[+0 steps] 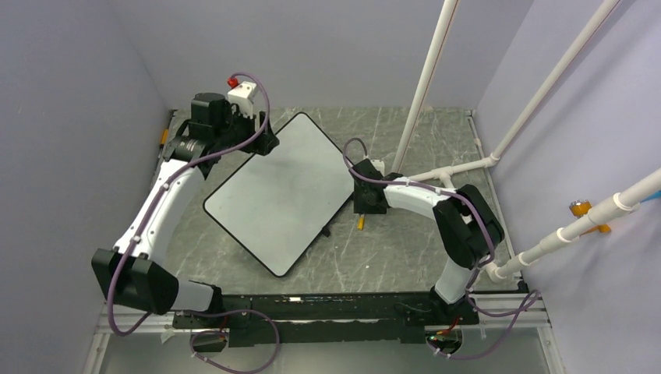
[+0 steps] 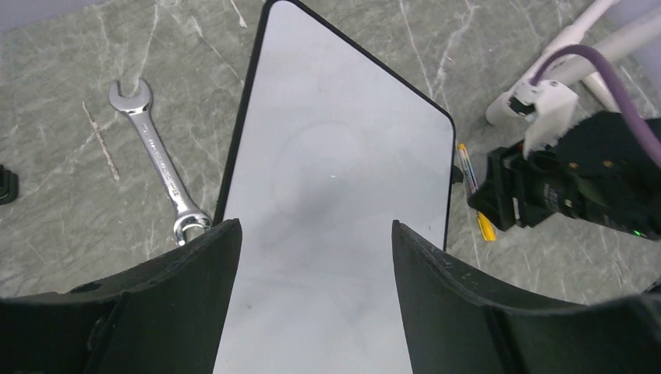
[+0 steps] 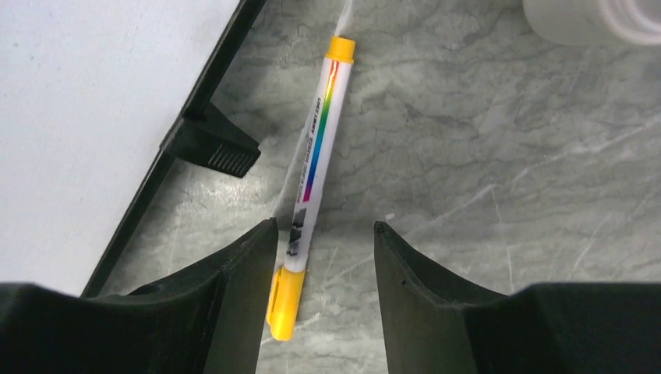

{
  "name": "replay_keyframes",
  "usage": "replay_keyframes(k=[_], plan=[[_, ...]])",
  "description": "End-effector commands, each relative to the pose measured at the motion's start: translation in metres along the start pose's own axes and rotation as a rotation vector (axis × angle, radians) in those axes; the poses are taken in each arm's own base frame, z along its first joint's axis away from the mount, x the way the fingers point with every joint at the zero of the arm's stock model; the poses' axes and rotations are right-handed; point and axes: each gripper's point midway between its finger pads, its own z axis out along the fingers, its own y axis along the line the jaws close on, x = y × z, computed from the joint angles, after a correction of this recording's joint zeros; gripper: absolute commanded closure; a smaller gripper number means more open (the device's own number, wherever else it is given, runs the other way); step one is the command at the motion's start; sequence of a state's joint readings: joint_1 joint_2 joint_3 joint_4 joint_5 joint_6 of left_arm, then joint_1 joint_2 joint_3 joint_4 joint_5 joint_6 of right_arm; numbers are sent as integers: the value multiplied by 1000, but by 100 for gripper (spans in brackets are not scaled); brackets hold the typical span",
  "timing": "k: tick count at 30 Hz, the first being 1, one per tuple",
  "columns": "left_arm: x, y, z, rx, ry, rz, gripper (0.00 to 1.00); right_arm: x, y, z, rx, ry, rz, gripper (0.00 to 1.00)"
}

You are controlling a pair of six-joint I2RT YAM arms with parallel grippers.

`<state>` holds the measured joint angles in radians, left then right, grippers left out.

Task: Write a sentence on the whiteboard
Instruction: Pick up the whiteboard marker from the center of the board.

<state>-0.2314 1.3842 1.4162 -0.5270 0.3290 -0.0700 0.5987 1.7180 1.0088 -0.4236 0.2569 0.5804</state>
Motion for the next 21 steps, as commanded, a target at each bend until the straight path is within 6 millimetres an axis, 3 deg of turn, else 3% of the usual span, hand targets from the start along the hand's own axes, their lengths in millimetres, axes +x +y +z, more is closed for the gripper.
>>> replay_keyframes(k=[1, 10, 15, 21], plan=[[3, -16, -15, 41, -33, 8, 26, -21, 9, 6, -1, -43, 26, 52], [22, -29, -33, 63, -25, 28, 25, -5, 2, 9, 32, 16, 17, 89], [28, -39, -37, 93, -23, 23, 26, -3, -4, -7, 34, 9, 54, 99], [36, -59, -41, 149, -29, 5, 26, -8, -6, -41, -9, -36, 138, 100]])
